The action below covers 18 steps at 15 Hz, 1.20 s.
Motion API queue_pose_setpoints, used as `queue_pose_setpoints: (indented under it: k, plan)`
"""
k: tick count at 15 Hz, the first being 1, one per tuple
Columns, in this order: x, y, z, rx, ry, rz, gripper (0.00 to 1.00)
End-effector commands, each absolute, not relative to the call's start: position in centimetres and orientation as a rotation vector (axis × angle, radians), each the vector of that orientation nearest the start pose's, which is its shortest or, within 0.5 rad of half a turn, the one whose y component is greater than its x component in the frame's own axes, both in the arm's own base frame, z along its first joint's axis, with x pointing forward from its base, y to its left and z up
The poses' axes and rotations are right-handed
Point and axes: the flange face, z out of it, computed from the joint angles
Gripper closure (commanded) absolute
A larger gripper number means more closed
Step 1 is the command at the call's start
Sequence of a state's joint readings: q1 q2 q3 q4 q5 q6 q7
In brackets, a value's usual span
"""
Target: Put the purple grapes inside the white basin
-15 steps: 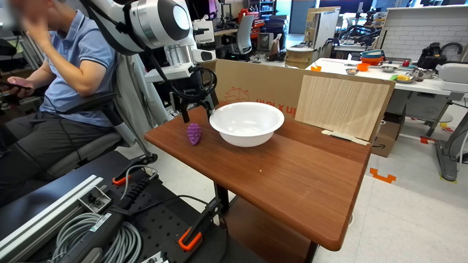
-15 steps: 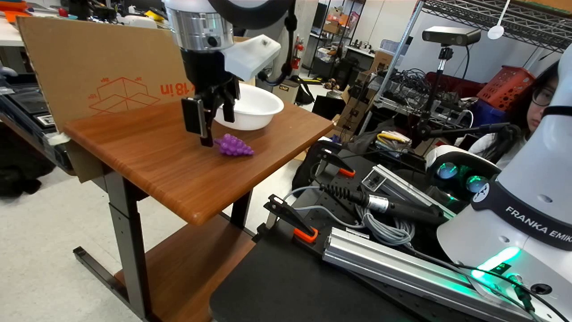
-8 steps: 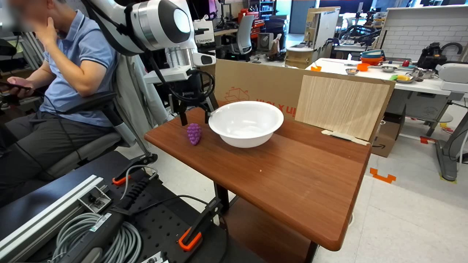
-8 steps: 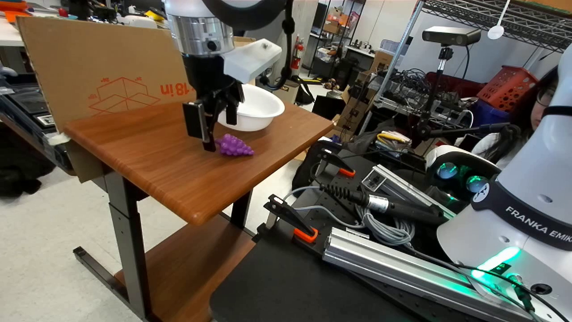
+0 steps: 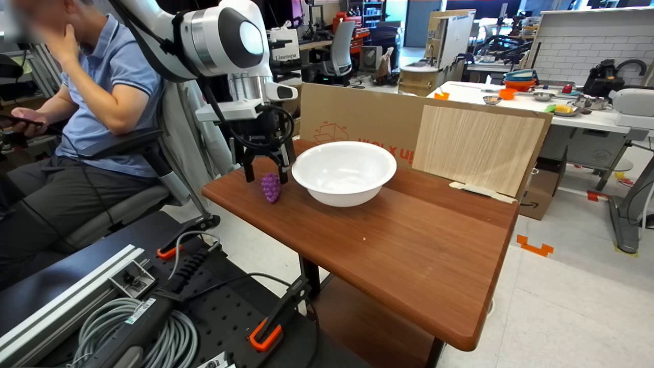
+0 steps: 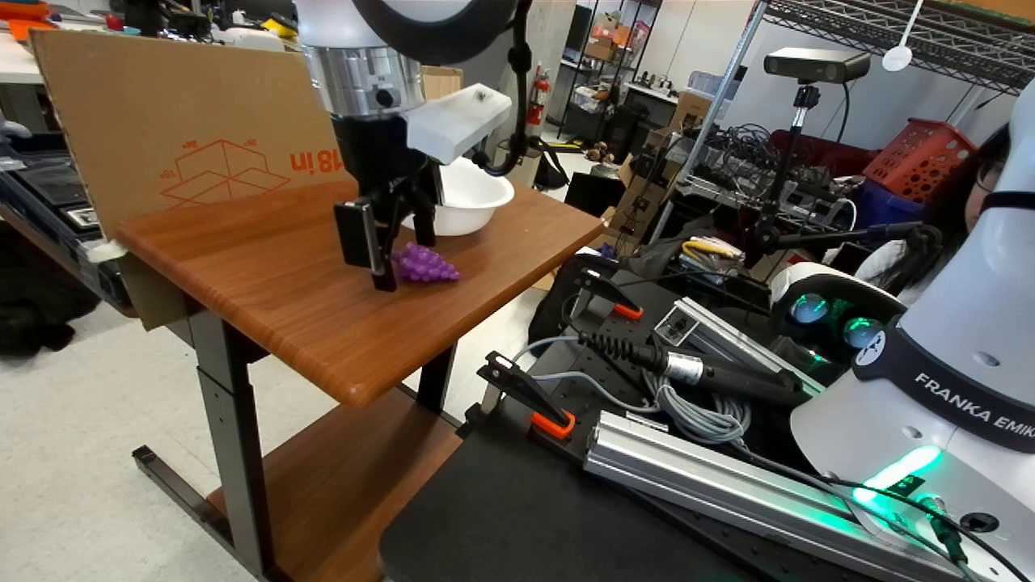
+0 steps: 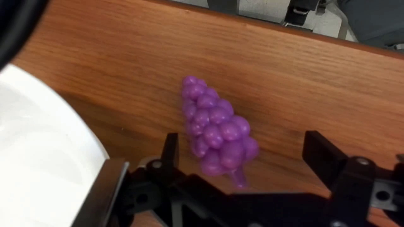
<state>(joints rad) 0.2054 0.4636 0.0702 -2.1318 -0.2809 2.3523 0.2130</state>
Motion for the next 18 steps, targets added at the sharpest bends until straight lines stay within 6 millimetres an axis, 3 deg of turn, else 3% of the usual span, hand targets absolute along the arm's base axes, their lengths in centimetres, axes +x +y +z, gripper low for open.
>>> queue_pose_setpoints:
  k: [1, 2, 3, 4, 11, 15, 18]
  plan:
    - [52.2, 15.4, 15.9, -3.276, -0.497, 0.381, 0.00]
    - [52.2, 15.4, 15.8, -3.278, -0.497, 0.386, 0.00]
    - [52.2, 15.5, 15.8, -3.273, -0.500, 0.395, 0.25]
    - [52.1, 15.5, 15.7, -3.273, -0.497, 0.395, 0.26]
    - [52.1, 16.2, 16.2, -3.261, -0.493, 0.374, 0.80]
    - [52.1, 16.1, 20.0, -3.226, -0.430, 0.270, 0.80]
    - [52.5, 14.3, 26.2, -3.199, -0.310, 0.091, 0.80]
